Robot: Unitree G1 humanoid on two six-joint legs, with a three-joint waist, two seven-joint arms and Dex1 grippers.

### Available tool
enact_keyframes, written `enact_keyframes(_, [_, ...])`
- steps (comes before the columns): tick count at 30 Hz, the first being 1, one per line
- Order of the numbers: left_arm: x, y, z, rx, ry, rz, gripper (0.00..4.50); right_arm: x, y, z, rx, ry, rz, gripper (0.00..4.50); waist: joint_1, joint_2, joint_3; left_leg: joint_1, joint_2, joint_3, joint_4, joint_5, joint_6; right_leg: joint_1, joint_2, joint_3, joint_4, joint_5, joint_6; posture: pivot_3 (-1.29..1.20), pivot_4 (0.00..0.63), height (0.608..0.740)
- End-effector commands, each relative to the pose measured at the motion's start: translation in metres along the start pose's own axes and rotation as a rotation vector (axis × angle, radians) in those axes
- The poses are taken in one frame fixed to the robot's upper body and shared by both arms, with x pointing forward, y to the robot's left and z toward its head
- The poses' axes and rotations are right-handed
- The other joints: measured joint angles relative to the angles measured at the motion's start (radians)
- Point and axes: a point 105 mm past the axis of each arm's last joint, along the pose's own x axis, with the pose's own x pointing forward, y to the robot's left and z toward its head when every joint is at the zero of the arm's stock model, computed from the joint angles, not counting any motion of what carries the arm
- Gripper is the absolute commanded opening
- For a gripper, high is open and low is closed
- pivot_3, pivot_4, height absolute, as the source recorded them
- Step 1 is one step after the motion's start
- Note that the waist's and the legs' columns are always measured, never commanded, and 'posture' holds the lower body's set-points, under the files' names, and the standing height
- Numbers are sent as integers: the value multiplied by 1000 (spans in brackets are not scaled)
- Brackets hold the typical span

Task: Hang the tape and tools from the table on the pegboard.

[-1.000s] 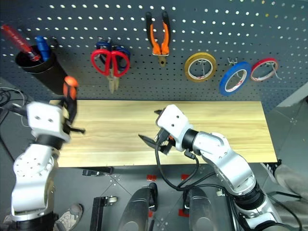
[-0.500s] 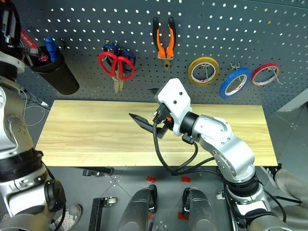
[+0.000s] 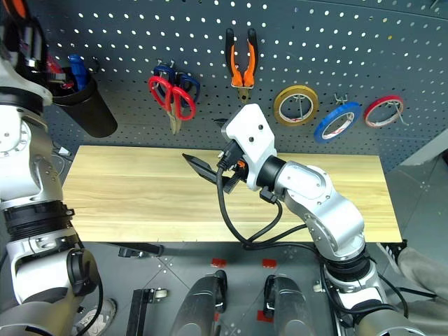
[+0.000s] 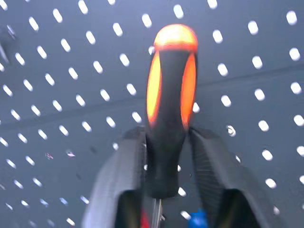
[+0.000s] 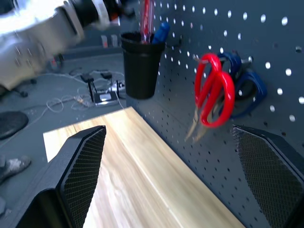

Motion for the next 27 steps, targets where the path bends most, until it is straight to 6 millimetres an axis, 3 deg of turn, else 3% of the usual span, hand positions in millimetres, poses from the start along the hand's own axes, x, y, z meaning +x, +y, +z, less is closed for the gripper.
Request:
enact_keyframes(1, [-1,-4,16,-33,-80,-2,2865,0,3,17,-37,-75,6,4500,-2,-1,-1,0,0,0,0,0,0,0,0,0,0,0,0,-28,230,740])
enact_keyframes(6, [-18,-11,20,-104,-75,-7,4398,-3,0,16,-28,-85,-12,4500,-12,-1,-4,0,0,0,0,0,0,0,0,0,0,0,0,-21,225,740])
enact_keyframes(10, [-67,-59,-3,-148,97,-134,4398,-14,-7,7,-8,-80,-47,4500,-18,0,-31,0,-1,0,-2,0,0,0,0,1,-1,0,0,0,214,740])
enact_keyframes(11, [-73,-63,-5,-144,123,-142,4398,-16,-8,6,-6,-77,-51,4500,-18,-1,-31,0,-1,0,-2,0,0,1,0,1,-1,0,0,4,212,740])
enact_keyframes(15, [-119,-76,-48,-247,411,-240,4398,-29,-10,-19,30,-18,-69,4500,-16,1,-44,1,1,-1,-1,2,-1,1,1,1,1,1,-2,21,203,740])
enact_keyframes(19, [-146,-59,-92,-166,670,-149,4398,-39,-25,-66,112,96,-221,4500,-13,2,-54,4,1,-2,-1,4,-2,2,2,1,6,3,-4,27,193,740])
enact_keyframes(24, [-158,-44,-111,-118,707,-128,4398,-70,-63,-131,167,213,-606,4500,-4,2,-74,7,1,-1,-2,10,-5,1,2,3,13,2,-3,31,172,740])
enact_keyframes(27, [-166,-41,-126,-88,740,-142,4398,-91,-75,-164,155,267,-774,4500,3,4,-85,7,1,-1,-1,10,-5,0,2,3,15,2,-4,27,155,740])
